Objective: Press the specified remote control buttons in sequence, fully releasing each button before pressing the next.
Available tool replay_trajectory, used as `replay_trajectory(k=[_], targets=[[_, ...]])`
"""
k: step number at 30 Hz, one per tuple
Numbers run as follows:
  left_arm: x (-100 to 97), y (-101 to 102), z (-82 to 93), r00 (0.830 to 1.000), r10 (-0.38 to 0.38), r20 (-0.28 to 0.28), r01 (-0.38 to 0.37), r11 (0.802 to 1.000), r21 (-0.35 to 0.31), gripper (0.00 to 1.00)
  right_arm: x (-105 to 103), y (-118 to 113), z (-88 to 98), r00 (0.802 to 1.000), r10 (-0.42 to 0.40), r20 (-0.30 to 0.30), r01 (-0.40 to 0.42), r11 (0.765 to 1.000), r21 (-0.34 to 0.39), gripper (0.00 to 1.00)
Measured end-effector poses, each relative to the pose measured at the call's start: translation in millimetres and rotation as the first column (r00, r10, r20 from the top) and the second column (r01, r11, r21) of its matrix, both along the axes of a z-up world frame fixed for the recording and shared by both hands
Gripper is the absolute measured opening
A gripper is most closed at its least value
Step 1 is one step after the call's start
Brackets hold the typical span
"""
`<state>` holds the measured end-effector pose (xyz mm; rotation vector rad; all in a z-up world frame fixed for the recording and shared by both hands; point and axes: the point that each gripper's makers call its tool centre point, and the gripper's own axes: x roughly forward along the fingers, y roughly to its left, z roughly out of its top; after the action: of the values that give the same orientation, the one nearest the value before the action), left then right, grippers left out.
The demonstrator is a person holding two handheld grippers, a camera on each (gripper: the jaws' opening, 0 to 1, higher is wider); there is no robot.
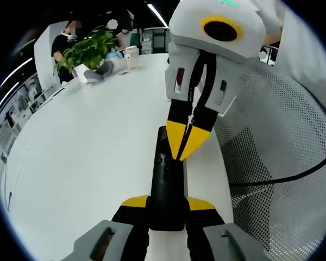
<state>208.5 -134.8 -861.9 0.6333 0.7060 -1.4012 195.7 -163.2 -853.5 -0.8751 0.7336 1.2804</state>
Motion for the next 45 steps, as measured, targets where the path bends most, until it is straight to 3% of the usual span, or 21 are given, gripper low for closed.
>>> replay_trajectory(k=[1, 6, 12, 18, 23, 28, 31, 43, 45], targets=[[-0.2, 0.2, 0.1, 1.000, 0.000, 0.000, 0.000, 1.000, -0.001, 0.24, -0.2, 0.4, -0.1, 0.999, 0.044, 0.025, -0.044, 0.999, -0.016, 0.00], [-0.8, -0.1, 0.3, 1.000, -0.005, -0.001, 0.005, 1.000, 0.004, 0.24, -2.5, 0.6, -1.6, 0.993, 0.107, 0.058, -0.105, 0.994, -0.040, 0.00], [-0.7, 0.1, 0.5, 1.000, -0.005, -0.001, 0.005, 1.000, 0.006, 0.24, -2.5, 2.9, -1.2, 0.987, 0.156, 0.028, -0.155, 0.987, -0.039, 0.00], [-1.0, -0.2, 0.5, 1.000, -0.006, 0.000, 0.006, 1.000, 0.010, 0.24, -4.9, 3.4, -2.5, 0.979, 0.200, 0.038, -0.197, 0.978, -0.067, 0.00], [-0.8, -0.4, 0.4, 1.000, -0.007, 0.001, 0.007, 1.000, 0.011, 0.24, -3.0, 3.1, -1.6, 0.990, 0.141, -0.006, -0.141, 0.990, -0.030, 0.00], [-0.7, -0.2, 0.2, 1.000, -0.004, 0.001, 0.004, 1.000, 0.008, 0.24, -3.0, 3.4, -0.8, 0.991, 0.131, -0.004, -0.131, 0.991, -0.025, 0.00], [-0.7, -0.2, 0.3, 1.000, -0.003, 0.001, 0.003, 1.000, 0.006, 0.24, -1.6, 3.8, 0.9, 0.997, 0.035, -0.064, -0.035, 0.999, 0.015, 0.00], [-0.8, 0.2, 0.0, 1.000, 0.005, 0.002, -0.005, 1.000, -0.003, 0.24, 10.5, 0.3, 3.4, 0.999, -0.025, -0.030, 0.026, 0.999, 0.035, 0.00], [-0.8, 0.3, -0.1, 1.000, 0.006, 0.001, -0.006, 1.000, -0.003, 0.24, 12.0, -0.1, 2.6, 0.998, -0.034, -0.046, 0.035, 0.999, 0.034, 0.00]])
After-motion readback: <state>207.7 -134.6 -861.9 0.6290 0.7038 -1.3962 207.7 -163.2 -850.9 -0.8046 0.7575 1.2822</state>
